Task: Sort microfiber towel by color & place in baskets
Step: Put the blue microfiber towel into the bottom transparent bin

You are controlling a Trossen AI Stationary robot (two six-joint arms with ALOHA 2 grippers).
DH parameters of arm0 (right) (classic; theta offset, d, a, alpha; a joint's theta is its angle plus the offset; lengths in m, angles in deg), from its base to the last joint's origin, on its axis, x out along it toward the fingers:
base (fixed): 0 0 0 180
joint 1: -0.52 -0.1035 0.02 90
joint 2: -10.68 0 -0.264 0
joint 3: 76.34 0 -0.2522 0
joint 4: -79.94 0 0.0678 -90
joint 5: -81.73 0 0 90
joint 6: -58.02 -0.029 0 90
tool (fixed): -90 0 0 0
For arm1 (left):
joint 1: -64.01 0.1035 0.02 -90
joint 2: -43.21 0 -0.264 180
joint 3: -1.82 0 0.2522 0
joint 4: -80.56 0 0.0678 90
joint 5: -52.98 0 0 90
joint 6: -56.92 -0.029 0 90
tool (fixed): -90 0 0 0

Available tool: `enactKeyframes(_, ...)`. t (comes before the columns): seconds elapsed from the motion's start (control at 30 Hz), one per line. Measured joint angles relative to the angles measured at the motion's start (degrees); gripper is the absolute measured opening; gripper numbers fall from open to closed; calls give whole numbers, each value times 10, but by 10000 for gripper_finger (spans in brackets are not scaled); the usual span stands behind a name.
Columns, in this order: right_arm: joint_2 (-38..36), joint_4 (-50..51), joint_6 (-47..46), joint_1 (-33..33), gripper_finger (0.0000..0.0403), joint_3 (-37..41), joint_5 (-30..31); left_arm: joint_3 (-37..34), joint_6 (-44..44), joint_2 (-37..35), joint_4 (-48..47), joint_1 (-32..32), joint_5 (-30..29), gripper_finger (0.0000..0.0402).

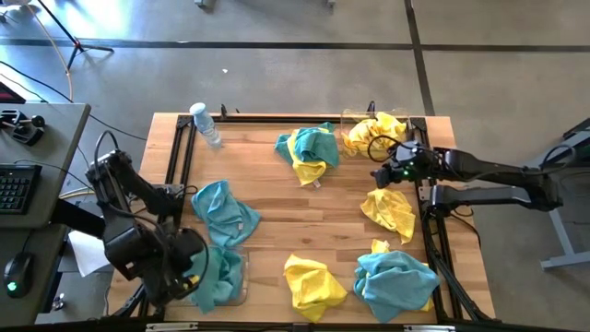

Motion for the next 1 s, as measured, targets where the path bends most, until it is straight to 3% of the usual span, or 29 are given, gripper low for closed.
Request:
enactKeyframes(0.23,33,-16,-1,0,0,0,0,-83,179,-31,0,-17,93,0)
enactKeyframes(0.43,54,-21,0,0,0,0,-1,-117,373,-35,58,-10,68,0)
enactKeyframes(0.63,65,-21,11,0,0,0,-1,-135,391,-20,218,11,-74,0)
enactKeyframes(0.83,65,-21,14,0,0,0,-1,-169,402,37,226,30,-4,0)
enactKeyframes(1.0,65,-22,14,0,0,0,-2,-186,407,97,244,34,15,0)
